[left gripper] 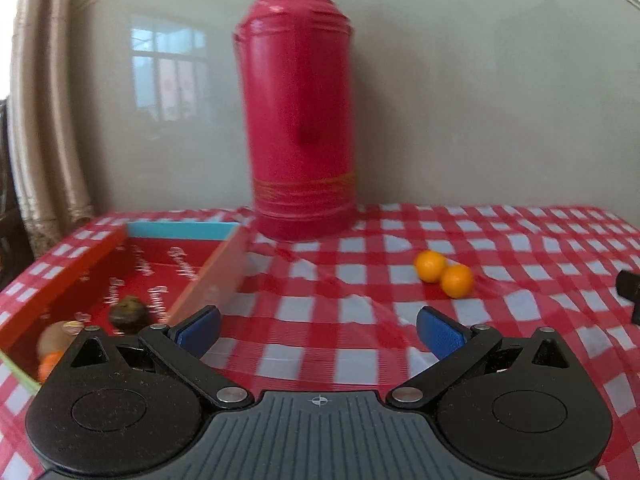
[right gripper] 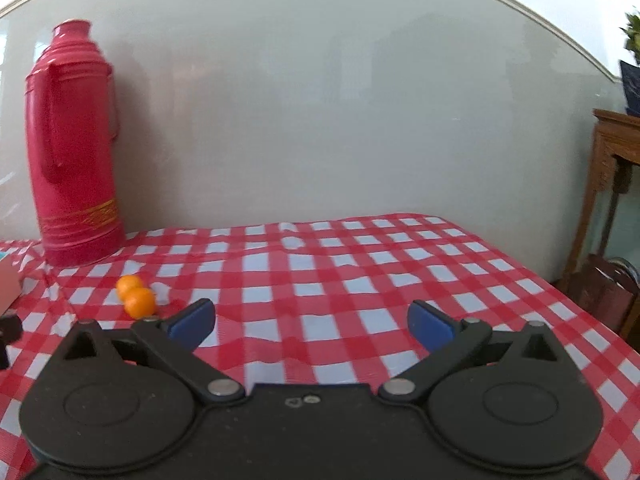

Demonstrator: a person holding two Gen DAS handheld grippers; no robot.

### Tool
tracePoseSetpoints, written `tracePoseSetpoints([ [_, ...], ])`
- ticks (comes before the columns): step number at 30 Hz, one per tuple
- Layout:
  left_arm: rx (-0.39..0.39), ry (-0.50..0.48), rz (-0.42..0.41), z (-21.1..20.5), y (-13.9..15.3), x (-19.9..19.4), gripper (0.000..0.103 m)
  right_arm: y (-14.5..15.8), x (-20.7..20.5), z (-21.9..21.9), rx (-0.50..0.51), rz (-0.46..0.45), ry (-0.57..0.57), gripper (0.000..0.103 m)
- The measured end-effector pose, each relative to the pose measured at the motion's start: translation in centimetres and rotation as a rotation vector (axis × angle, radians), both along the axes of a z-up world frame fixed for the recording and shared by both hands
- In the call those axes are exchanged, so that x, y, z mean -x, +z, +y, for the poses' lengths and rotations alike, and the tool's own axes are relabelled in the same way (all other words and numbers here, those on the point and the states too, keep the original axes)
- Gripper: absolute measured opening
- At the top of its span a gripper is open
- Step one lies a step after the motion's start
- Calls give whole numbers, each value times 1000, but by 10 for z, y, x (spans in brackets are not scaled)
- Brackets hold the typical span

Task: Organize fruits
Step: 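Move the left tool to a small mandarin and grasp it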

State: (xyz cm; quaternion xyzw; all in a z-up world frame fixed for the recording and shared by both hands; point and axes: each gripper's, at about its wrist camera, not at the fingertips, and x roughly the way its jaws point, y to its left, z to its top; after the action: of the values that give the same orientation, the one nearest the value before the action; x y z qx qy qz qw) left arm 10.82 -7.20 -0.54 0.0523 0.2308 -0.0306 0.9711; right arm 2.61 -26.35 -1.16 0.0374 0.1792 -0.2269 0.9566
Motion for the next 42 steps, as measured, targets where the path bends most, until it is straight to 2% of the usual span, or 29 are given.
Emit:
tracePoseSetpoints([
  [4, -16, -57, 1, -21, 2, -9, 103, 3, 7, -11, 44, -30, -104, 97],
  [9, -32, -142, 37, -60, 5, -38, 103, 5, 11, -27, 35, -50, -229, 97],
  [14, -14, -172, 82, -90, -2, -67, 101, 6, 16, -39, 3, -72, -252, 97],
  [15, -9, -174, 89, -95, -5, -69, 97, 5, 16, -41, -5, -71, -246, 97],
  [17, 2, -183, 125, -100, -12, -78, 81, 5, 17, -44, -11, -69, -237, 97],
  [22, 16, -134, 161, -105, -27, -94, 79, 8, 16, -51, -38, -86, -241, 97],
  [24, 19, -120, 176, -108, -32, -99, 69, 9, 18, -54, -45, -93, -247, 97],
  [26, 34, -115, 211, -110, -36, -106, 49, 9, 18, -58, -54, -97, -249, 97],
  [28, 47, -99, 231, -111, -39, -111, 46, 9, 19, -61, -64, -97, -250, 97],
  [33, 45, -85, 214, -115, -41, -111, 44, 9, 19, -63, -69, -98, -246, 97],
  [34, 45, -83, 209, -115, -41, -110, 33, 9, 19, -63, -67, -100, -246, 97],
  [42, 44, -86, 173, -106, -33, -98, 33, 8, 18, -60, -71, -92, -245, 97],
])
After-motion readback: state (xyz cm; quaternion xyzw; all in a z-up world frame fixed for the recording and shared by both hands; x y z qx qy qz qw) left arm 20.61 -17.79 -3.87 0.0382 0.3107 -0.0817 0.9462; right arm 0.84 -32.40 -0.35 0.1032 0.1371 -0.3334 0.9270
